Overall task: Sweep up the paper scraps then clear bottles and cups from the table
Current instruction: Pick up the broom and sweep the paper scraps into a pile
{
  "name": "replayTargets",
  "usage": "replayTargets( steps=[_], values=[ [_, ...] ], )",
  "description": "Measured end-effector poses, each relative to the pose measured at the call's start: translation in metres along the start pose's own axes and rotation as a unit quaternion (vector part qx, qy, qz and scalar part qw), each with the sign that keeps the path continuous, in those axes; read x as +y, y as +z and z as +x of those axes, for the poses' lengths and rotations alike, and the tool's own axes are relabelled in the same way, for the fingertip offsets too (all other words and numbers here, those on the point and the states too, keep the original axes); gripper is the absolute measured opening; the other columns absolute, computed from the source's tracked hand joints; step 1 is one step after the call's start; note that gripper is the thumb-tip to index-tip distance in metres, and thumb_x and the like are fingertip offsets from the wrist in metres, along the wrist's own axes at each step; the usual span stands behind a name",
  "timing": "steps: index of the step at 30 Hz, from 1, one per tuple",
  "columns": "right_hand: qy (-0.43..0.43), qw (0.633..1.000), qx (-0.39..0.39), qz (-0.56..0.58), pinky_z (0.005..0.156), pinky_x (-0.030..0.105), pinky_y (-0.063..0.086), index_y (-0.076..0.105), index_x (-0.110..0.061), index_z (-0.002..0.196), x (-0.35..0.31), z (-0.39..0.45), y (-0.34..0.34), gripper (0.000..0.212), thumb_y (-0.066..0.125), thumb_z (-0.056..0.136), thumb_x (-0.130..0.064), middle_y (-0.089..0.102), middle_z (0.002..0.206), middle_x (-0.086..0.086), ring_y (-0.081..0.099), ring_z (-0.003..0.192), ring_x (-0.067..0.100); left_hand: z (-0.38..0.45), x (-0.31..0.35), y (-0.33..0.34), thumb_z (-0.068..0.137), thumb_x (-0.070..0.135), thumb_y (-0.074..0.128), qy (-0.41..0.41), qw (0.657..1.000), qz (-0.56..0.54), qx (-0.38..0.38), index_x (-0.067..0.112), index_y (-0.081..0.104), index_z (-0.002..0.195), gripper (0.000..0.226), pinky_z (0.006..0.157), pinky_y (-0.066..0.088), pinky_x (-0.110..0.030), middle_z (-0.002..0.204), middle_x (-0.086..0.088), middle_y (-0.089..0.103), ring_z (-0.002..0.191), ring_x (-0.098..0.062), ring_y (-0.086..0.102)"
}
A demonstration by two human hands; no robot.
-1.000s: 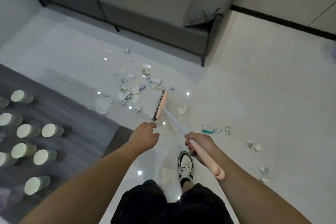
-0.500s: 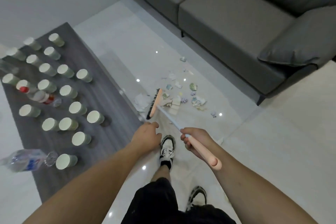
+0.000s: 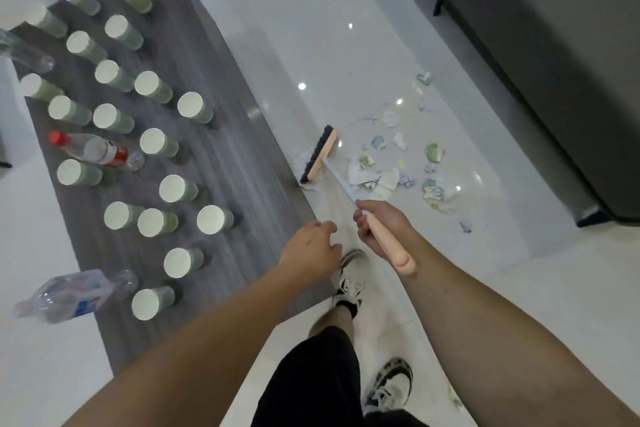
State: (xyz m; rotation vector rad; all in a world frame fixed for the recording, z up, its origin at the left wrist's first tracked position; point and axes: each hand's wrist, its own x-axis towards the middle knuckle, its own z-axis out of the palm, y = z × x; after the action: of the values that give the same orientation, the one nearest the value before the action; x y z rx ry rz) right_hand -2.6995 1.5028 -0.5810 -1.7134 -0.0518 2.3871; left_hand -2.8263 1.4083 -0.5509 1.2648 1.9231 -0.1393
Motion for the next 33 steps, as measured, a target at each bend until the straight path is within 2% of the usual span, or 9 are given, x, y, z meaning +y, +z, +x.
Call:
replayTargets(
  steps=[3, 6, 10, 14, 22, 24, 28, 33],
  values=[
    [0.009, 0.999, 0.047, 0.018, 0.035, 0.017, 0.040, 0.058, -0.005, 0.098, 0.003, -0.003, -0.028, 0.012, 0.066, 0.091, -0.010, 0.056, 0.071, 0.008, 0.047, 0.047, 0.011, 0.017, 0.012, -0.002, 0.094, 0.030, 0.049, 0.009, 1.000, 0.017, -0.017, 0.013, 0.049, 0.136, 0.045, 0.097, 0.044, -0.037, 0.134, -0.011, 0.050, 0.120, -0.028, 0.050],
    [0.019, 0.996, 0.064, 0.064, 0.034, 0.017, 0.041, 0.057, -0.005, 0.105, 0.014, -0.022, -0.069, 0.019, 0.068, 0.090, -0.010, 0.056, 0.070, 0.008, 0.049, 0.044, 0.010, 0.025, 0.036, 0.001, 0.093, 0.031, 0.050, 0.028, 0.999, 0.031, -0.018, 0.015, 0.050, 0.134, 0.043, 0.092, 0.043, -0.036, 0.131, -0.010, 0.052, 0.116, -0.027, 0.052],
    [0.013, 0.991, 0.093, 0.098, 0.034, 0.017, 0.041, 0.059, -0.002, 0.107, 0.038, -0.051, -0.127, 0.023, 0.069, 0.088, -0.009, 0.057, 0.069, 0.009, 0.049, 0.042, 0.010, 0.018, 0.067, 0.015, 0.092, 0.032, 0.053, 0.064, 0.996, 0.049, -0.025, 0.016, 0.052, 0.132, 0.043, 0.094, 0.042, -0.035, 0.130, -0.010, 0.053, 0.115, -0.026, 0.053],
    [-0.011, 0.987, 0.095, 0.133, 0.034, 0.017, 0.042, 0.061, 0.000, 0.105, 0.072, -0.080, -0.176, 0.020, 0.069, 0.088, -0.008, 0.057, 0.067, 0.009, 0.049, 0.042, 0.010, -0.005, 0.090, 0.041, 0.092, 0.032, 0.054, 0.083, 0.994, 0.069, -0.027, 0.017, 0.053, 0.132, 0.043, 0.095, 0.042, -0.034, 0.130, -0.009, 0.054, 0.113, -0.026, 0.054],
    [-0.027, 0.974, 0.124, 0.188, 0.035, 0.019, 0.042, 0.063, 0.000, 0.098, 0.163, -0.143, -0.289, 0.017, 0.071, 0.086, -0.010, 0.060, 0.064, 0.008, 0.049, 0.043, 0.012, -0.081, 0.129, 0.118, 0.088, 0.019, 0.050, 0.127, 0.982, 0.132, -0.046, 0.015, 0.058, 0.125, 0.038, 0.082, 0.037, -0.026, 0.116, -0.010, 0.058, 0.106, -0.026, 0.055],
    [-0.033, 0.971, 0.139, 0.192, 0.034, 0.019, 0.041, 0.063, 0.000, 0.096, 0.188, -0.160, -0.315, 0.016, 0.072, 0.086, -0.010, 0.060, 0.063, 0.008, 0.048, 0.042, 0.012, -0.097, 0.140, 0.137, 0.088, 0.017, 0.049, 0.132, 0.978, 0.152, -0.056, 0.015, 0.056, 0.128, 0.041, 0.083, 0.037, -0.026, 0.117, -0.010, 0.057, 0.107, -0.026, 0.055],
    [-0.036, 0.960, 0.173, 0.218, 0.033, 0.019, 0.039, 0.063, 0.001, 0.087, 0.234, -0.195, -0.358, 0.013, 0.071, 0.086, -0.009, 0.059, 0.059, 0.009, 0.046, 0.038, 0.012, -0.126, 0.169, 0.170, 0.088, 0.021, 0.049, 0.148, 0.966, 0.189, -0.092, 0.017, 0.048, 0.138, 0.050, 0.096, 0.041, -0.033, 0.129, -0.009, 0.052, 0.118, -0.027, 0.050],
    [-0.025, 0.946, 0.188, 0.263, 0.034, 0.017, 0.037, 0.060, -0.004, 0.080, 0.280, -0.235, -0.398, 0.014, 0.067, 0.090, -0.011, 0.057, 0.056, 0.004, 0.045, 0.035, 0.010, -0.154, 0.221, 0.214, 0.089, 0.024, 0.049, 0.215, 0.939, 0.239, -0.120, 0.019, 0.048, 0.138, 0.050, 0.096, 0.039, -0.032, 0.132, -0.008, 0.051, 0.121, -0.025, 0.048]
  ],
)
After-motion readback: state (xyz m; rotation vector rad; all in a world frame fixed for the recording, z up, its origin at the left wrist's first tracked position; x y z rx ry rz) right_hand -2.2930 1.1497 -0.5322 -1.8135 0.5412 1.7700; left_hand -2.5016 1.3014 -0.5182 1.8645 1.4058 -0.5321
